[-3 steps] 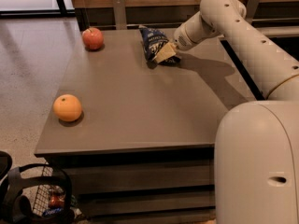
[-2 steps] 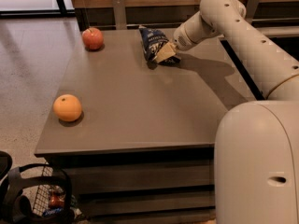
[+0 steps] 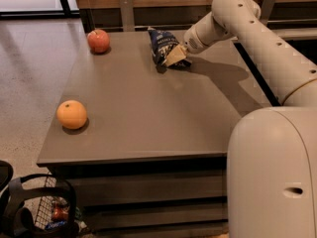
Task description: Move blue chip bag near orange
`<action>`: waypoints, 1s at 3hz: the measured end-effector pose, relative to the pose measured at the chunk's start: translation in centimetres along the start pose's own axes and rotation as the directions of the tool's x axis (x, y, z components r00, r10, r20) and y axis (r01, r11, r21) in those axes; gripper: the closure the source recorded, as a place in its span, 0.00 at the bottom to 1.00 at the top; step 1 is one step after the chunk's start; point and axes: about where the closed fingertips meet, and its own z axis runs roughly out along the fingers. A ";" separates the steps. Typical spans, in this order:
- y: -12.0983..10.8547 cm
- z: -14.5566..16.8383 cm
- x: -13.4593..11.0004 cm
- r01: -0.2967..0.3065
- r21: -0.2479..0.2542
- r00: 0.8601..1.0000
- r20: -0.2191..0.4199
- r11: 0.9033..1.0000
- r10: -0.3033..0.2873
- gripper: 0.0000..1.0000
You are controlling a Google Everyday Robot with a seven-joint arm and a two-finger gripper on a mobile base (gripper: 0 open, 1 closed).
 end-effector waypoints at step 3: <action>0.0 0.0 0.0 0.000 0.000 1.000 0.000 1.000 0.000 1.00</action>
Offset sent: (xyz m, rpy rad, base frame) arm 0.0153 -0.0354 0.0138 -0.0447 -0.0030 -0.0887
